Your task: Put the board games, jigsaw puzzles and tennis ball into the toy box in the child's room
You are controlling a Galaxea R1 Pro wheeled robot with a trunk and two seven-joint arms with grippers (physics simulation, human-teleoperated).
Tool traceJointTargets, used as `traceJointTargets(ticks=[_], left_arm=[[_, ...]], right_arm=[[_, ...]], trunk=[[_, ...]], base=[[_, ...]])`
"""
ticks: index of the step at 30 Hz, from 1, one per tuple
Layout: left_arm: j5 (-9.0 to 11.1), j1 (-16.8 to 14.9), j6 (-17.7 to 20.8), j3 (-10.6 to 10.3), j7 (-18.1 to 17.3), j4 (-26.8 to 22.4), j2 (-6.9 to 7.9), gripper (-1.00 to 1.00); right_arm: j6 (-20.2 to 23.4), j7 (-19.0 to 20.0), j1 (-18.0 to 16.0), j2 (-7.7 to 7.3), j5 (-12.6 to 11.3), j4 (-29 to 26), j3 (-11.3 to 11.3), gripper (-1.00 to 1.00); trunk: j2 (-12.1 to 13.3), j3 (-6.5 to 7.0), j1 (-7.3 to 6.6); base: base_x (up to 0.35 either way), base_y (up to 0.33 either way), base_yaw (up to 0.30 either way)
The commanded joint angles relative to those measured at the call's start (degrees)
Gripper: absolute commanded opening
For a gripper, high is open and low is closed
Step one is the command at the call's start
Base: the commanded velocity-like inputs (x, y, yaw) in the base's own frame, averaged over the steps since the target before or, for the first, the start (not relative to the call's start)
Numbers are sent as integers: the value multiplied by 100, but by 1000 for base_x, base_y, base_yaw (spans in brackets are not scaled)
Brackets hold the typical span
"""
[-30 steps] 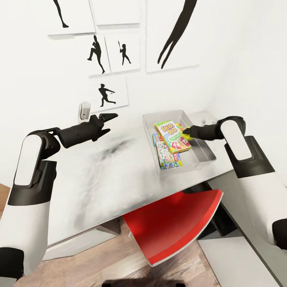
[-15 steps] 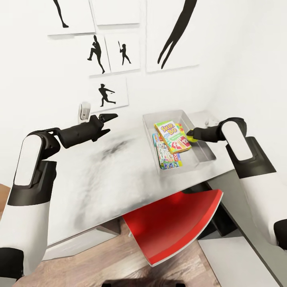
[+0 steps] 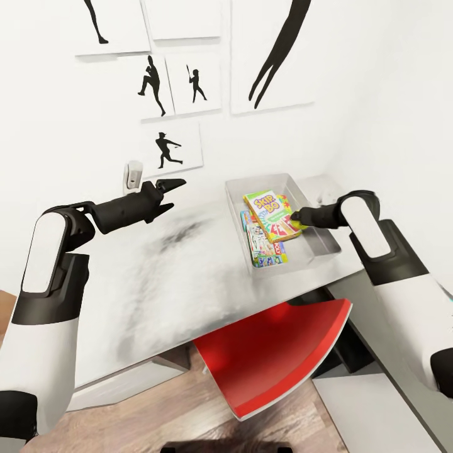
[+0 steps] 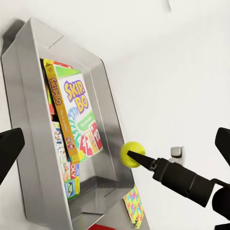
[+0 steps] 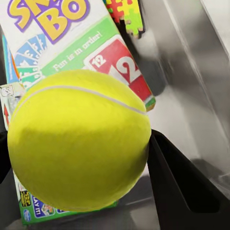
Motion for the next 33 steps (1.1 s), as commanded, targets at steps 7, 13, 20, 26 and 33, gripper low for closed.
traceJointTargets(ticks=[7, 13, 20, 26, 33], left_arm=[[60, -12, -4, -3, 59, -5, -1, 100], [60, -18, -5, -3, 59, -5, -9, 100], [60, -23, -5, -3, 59, -5, -19, 100], [60, -30, -5, -3, 58, -5, -22, 100], [60, -38, -5, -3, 54, -5, -19, 100]], right_arm=[[5, -179, 41, -2, -66, -3, 102, -100], [5, -216, 171, 1, -66, -3, 141, -100], [5, -237, 234, -2, -66, -4, 160, -100], [5, -294, 243, -5, -66, -9, 163, -100], [5, -380, 242, 16, -69, -11, 165, -100]], trunk=[[-10, -9, 3], [-10, -9, 3], [-10, -9, 3], [-10, -9, 3], [-10, -9, 3]], base=[[0, 0, 0], [0, 0, 0], [0, 0, 0], [0, 0, 0], [0, 0, 0]])
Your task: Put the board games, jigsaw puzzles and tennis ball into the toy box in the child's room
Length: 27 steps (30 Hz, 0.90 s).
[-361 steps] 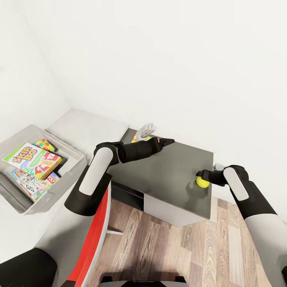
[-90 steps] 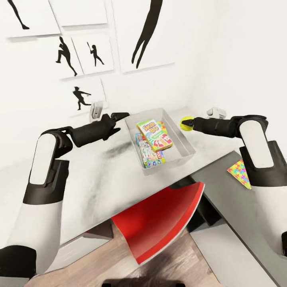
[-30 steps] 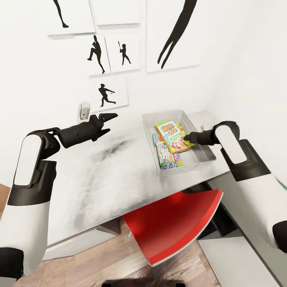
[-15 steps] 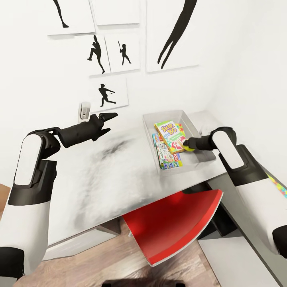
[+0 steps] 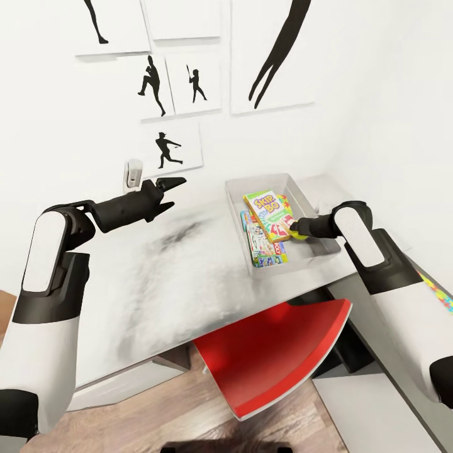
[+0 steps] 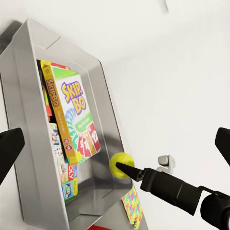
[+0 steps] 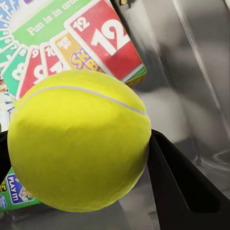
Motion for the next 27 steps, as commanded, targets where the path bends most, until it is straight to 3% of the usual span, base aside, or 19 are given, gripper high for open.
traceJointTargets(ticks=[1, 27], left_arm=[[60, -5, -2, -6, 59, -4, 4, 100], [60, -7, -2, -13, 56, -4, -10, 100]], right_arm=[[6, -92, -7, -1, -68, -4, 16, -100], [6, -143, 45, 29, -73, 207, 24, -100]], trunk=[[-10, -9, 3], [-10, -9, 3]], base=[[0, 0, 0], [0, 0, 0]])
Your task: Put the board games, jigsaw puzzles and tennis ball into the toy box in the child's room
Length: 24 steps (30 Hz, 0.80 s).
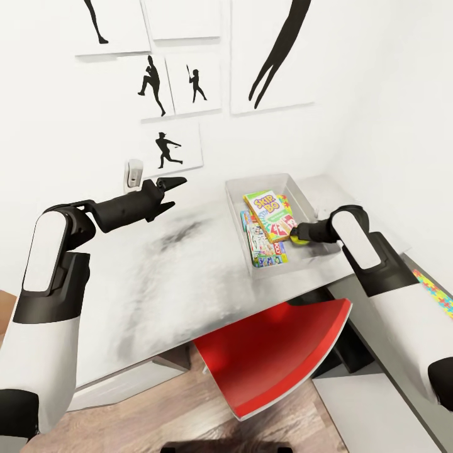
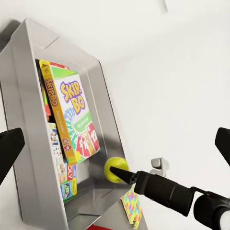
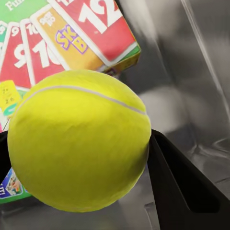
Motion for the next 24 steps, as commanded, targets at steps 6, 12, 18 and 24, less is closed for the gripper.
traceJointTargets(ticks=[6, 12, 18, 24], left_arm=[[60, -1, -2, -5, 60, -4, 4, 100], [60, 0, -2, -6, 60, -4, -5, 100], [60, 1, -2, -6, 60, -4, -11, 100], [60, -5, -2, -5, 60, -4, -14, 100]], right_arm=[[6, -81, 28, -2, -67, 7, 59, -100], [6, -81, 40, -2, -68, 11, 142, -100], [6, -81, 44, -6, -68, 12, 170, -100], [6, -81, 37, -3, -68, 69, 186, 100]], trunk=[[-10, -9, 3], [-10, -9, 3], [-10, -9, 3], [-10, -9, 3]], base=[[0, 0, 0], [0, 0, 0], [0, 0, 0], [0, 0, 0]])
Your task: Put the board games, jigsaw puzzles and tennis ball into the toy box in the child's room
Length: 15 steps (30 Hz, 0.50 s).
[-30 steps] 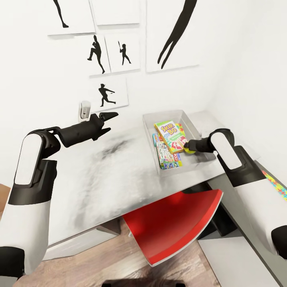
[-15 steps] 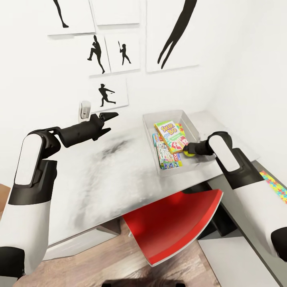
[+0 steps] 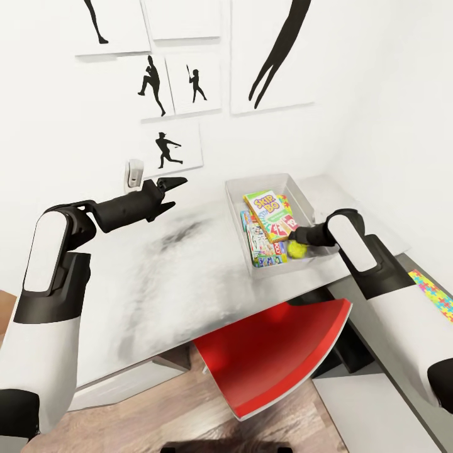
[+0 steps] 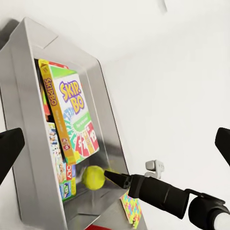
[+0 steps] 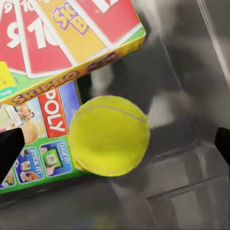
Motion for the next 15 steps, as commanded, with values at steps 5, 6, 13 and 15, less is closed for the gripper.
traceJointTargets(ticks=[5, 6, 13, 15], left_arm=[[60, -8, -2, -4, 60, -4, 2, 100], [60, -8, -2, -6, 60, -4, 1, 100], [60, -8, -2, -10, 60, -4, -3, 100], [60, -8, -2, -11, 60, -4, -4, 100]], right_arm=[[7, -59, -19, -9, -56, 58, 17, 100], [7, -59, -20, -10, -56, 64, 15, 100], [7, -59, -32, -20, -56, 70, -1, 100], [7, -59, -40, -28, -56, 67, -7, 100]], trunk=[[-10, -9, 3], [-10, -9, 3], [-10, -9, 3], [-10, -9, 3]], base=[[0, 0, 0], [0, 0, 0], [0, 0, 0], [0, 0, 0]])
